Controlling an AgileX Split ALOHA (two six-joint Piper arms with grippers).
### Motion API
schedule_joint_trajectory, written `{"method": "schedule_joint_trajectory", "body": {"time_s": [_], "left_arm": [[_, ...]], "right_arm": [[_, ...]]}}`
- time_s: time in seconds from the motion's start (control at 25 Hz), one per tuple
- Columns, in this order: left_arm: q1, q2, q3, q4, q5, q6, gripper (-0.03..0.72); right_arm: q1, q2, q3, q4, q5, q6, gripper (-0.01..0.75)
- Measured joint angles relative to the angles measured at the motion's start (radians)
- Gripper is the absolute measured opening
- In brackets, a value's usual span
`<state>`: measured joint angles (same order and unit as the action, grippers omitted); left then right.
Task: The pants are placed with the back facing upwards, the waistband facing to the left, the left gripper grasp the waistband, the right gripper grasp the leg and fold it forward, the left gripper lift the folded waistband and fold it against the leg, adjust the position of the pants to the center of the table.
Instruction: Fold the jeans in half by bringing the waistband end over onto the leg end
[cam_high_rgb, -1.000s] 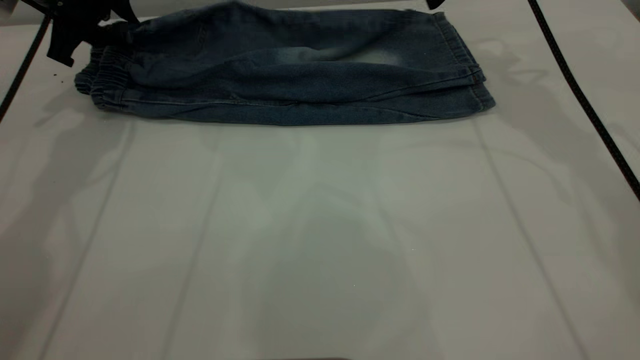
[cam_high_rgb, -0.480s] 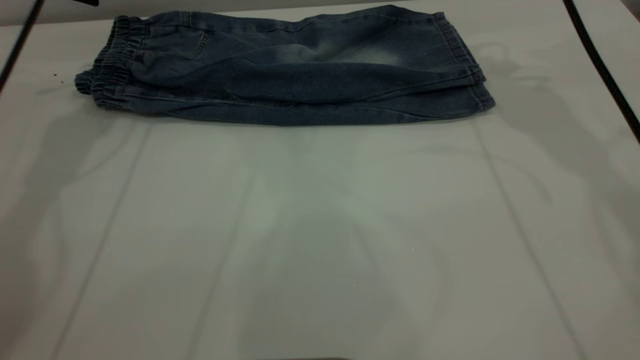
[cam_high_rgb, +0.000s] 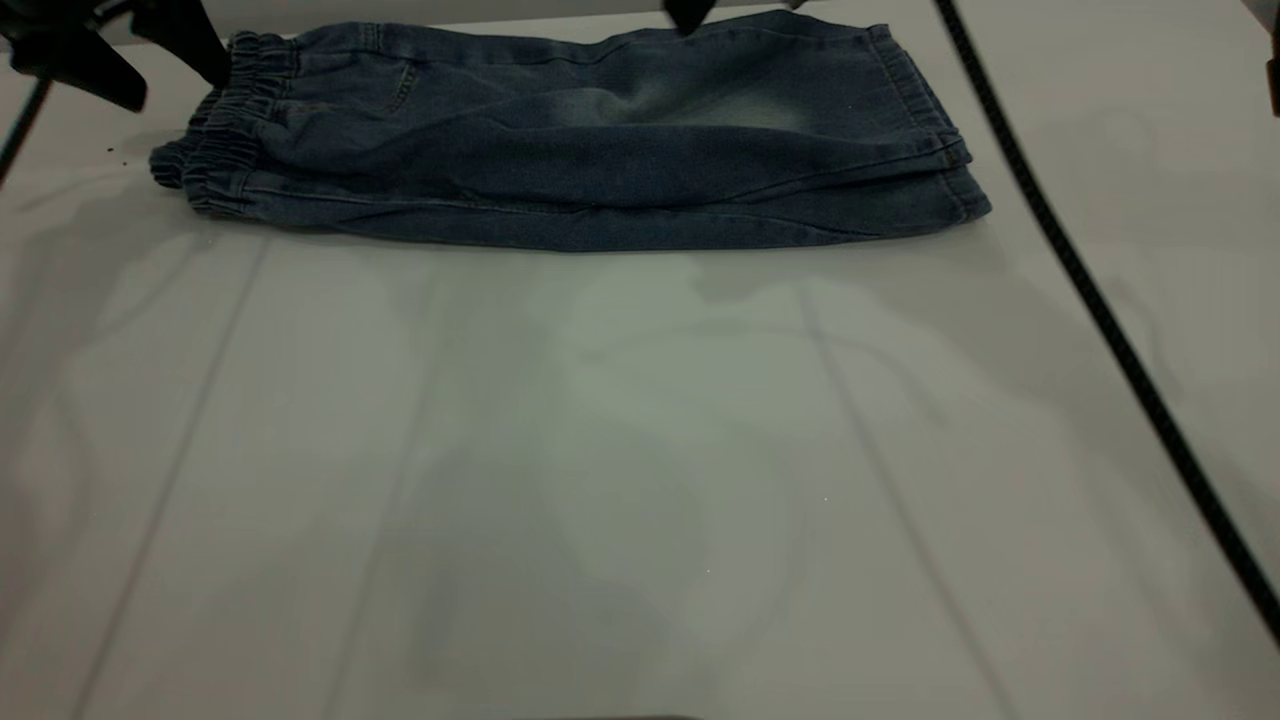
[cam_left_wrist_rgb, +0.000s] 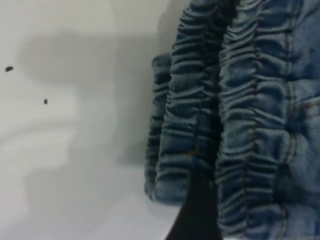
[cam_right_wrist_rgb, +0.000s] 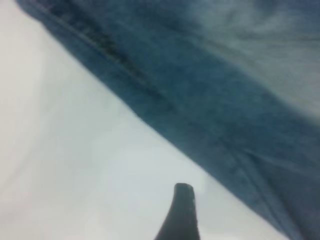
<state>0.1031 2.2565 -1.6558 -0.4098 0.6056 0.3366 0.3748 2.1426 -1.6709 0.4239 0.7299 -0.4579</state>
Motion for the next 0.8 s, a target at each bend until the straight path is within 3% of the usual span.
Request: {"method": "schedule_joint_trajectory", "body": {"time_s": [0.44, 0.52, 0.68, 0.8], "left_arm": [[-0.001, 0.193, -0.132, -0.001, -0.026, 0.011, 0.510], [-0.001, 0.205, -0.141, -0.001, -0.035, 0.012, 0.436], [-0.001, 0.211, -0.149, -0.007, -0.048, 0.013, 0.140], [-0.002, 0.211, -0.167, -0.007, -0.031, 0.014, 0.085]], "right_arm": [[0.016, 0.000, 0.000, 0.001, -0.044, 0.000, 0.584], [0.016, 0.000, 0.000, 0.012, -0.088, 0.000, 0.584], [0.016, 0.000, 0.000, 0.028, -0.183, 0.000, 0.584], [0.016, 0.004, 0.000, 0.030, -0.222, -0.002, 0.584]]}}
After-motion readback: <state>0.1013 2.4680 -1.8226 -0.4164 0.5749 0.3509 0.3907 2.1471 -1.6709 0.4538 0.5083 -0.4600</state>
